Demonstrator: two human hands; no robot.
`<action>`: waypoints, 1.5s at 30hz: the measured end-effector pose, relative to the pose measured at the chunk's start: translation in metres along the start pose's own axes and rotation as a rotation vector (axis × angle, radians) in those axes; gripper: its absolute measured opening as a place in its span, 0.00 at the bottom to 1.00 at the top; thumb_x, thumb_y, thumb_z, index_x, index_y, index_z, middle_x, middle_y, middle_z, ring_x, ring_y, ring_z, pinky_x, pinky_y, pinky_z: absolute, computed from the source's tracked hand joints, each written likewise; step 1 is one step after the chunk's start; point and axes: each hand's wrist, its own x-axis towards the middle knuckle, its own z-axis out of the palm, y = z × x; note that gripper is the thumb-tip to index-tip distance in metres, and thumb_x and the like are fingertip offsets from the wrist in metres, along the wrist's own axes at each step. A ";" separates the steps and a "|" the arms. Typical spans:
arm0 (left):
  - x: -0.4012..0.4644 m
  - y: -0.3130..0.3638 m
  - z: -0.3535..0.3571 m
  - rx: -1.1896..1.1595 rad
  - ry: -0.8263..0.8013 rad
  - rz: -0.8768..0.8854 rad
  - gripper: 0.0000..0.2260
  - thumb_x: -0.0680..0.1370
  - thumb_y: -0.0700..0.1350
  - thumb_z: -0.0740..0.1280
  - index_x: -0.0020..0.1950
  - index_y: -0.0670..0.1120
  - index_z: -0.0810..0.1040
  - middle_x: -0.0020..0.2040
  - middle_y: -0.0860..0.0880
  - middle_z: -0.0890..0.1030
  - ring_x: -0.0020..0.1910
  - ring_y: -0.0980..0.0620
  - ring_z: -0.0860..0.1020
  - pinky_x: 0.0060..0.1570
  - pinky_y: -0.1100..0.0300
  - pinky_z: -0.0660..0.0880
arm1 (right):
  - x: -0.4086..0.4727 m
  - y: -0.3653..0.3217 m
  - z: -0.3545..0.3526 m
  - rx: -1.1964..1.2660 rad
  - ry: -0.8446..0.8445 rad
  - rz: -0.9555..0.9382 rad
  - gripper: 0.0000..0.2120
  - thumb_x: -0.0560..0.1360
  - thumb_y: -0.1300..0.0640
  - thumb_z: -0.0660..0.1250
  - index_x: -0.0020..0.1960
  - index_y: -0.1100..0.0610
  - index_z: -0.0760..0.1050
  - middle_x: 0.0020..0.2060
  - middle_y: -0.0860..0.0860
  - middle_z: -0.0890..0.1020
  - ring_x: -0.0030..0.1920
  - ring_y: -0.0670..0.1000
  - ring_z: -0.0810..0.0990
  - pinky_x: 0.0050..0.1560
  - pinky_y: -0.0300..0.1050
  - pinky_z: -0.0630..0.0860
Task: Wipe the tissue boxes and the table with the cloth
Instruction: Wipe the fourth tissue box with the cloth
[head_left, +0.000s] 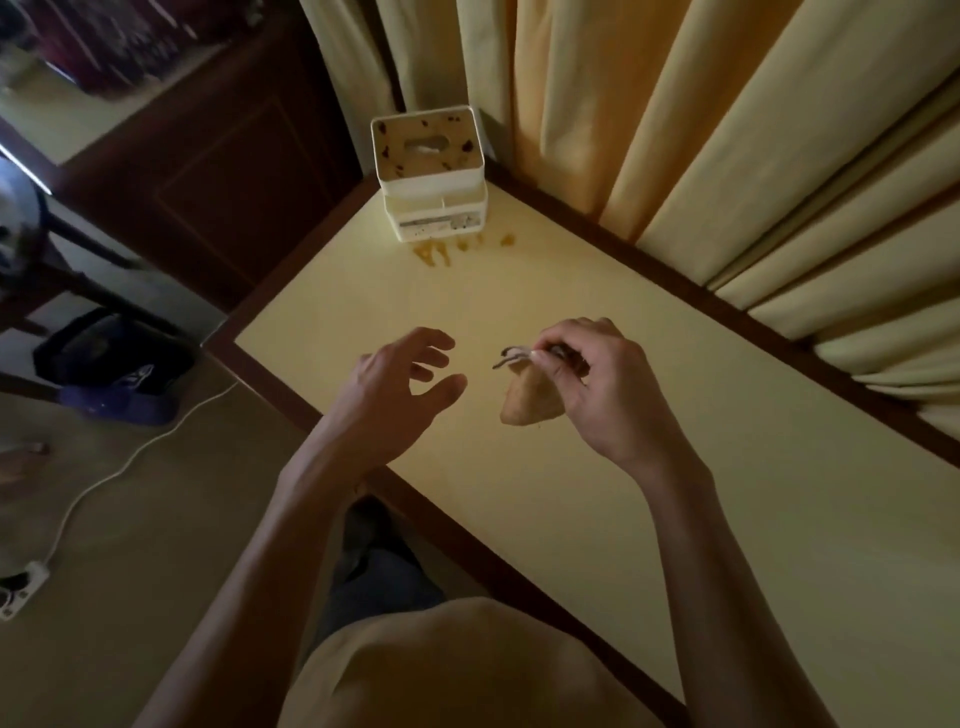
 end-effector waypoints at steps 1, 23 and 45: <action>0.009 -0.007 -0.012 -0.001 -0.005 0.020 0.19 0.79 0.55 0.69 0.69 0.53 0.75 0.60 0.56 0.81 0.56 0.59 0.80 0.49 0.70 0.72 | 0.008 -0.005 0.008 0.000 0.005 0.018 0.05 0.82 0.57 0.68 0.55 0.56 0.81 0.46 0.32 0.73 0.53 0.50 0.78 0.54 0.51 0.81; 0.169 -0.066 -0.167 0.063 -0.242 0.489 0.27 0.76 0.45 0.75 0.73 0.55 0.72 0.71 0.56 0.75 0.68 0.58 0.71 0.59 0.71 0.65 | 0.158 -0.104 0.113 0.027 0.233 0.170 0.16 0.77 0.64 0.72 0.52 0.42 0.81 0.45 0.35 0.80 0.50 0.42 0.79 0.50 0.34 0.75; 0.328 -0.144 -0.220 -0.002 -0.440 0.891 0.13 0.77 0.42 0.73 0.61 0.46 0.81 0.53 0.51 0.85 0.49 0.55 0.83 0.50 0.56 0.81 | 0.267 -0.124 0.184 -0.058 0.733 0.465 0.05 0.78 0.63 0.71 0.52 0.60 0.83 0.46 0.47 0.85 0.48 0.41 0.83 0.48 0.34 0.77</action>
